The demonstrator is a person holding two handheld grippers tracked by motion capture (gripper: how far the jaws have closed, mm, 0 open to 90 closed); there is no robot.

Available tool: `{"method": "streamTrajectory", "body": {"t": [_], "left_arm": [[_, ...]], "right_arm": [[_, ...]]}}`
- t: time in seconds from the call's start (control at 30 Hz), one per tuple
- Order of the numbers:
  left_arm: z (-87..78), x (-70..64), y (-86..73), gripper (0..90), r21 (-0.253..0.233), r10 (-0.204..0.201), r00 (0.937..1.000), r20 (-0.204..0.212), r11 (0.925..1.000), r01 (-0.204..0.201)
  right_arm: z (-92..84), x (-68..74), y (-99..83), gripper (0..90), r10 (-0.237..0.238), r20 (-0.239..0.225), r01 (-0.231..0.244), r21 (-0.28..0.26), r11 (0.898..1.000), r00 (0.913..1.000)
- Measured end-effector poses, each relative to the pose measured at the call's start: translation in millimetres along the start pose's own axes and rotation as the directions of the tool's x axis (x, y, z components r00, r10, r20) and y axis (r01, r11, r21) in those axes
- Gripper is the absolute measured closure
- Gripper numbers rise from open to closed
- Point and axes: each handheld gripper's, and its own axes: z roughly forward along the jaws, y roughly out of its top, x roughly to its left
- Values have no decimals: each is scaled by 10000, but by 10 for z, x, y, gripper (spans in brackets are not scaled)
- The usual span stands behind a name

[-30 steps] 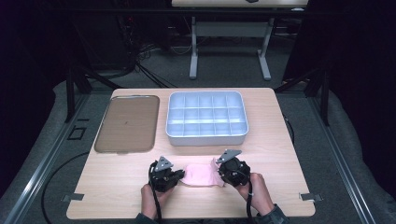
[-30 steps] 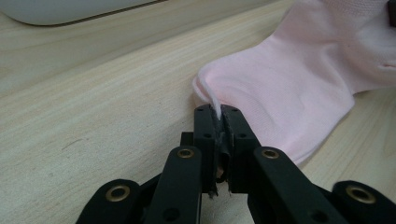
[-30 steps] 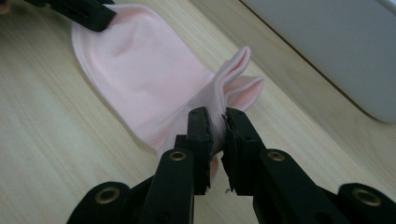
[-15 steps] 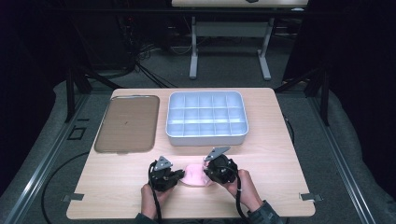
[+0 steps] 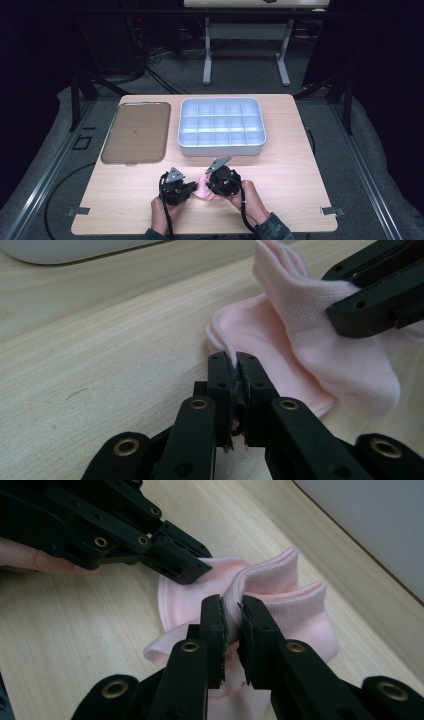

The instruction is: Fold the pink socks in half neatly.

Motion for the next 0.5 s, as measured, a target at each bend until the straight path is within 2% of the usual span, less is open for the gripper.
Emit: {"method": "streamTrajectory", "body": {"t": [0.2,0.33,0.43,0.5], "left_arm": [[3,-1,3,854,-9,78,10000,-44,10000,-78],[3,-3,2,852,-11,81,10000,-48,10000,-81],[3,-4,2,852,-7,84,10000,-50,10000,-84],[5,-5,1,852,-32,88,9999,-64,10000,-88]], "right_arm": [[97,42,70,808,-161,-181,162,36,9999,9997],[182,21,86,801,13,-433,-5,201,9998,9991],[216,13,86,783,119,-674,-110,134,9998,9977],[209,-11,77,748,316,-899,-328,-122,9994,9954]]}}
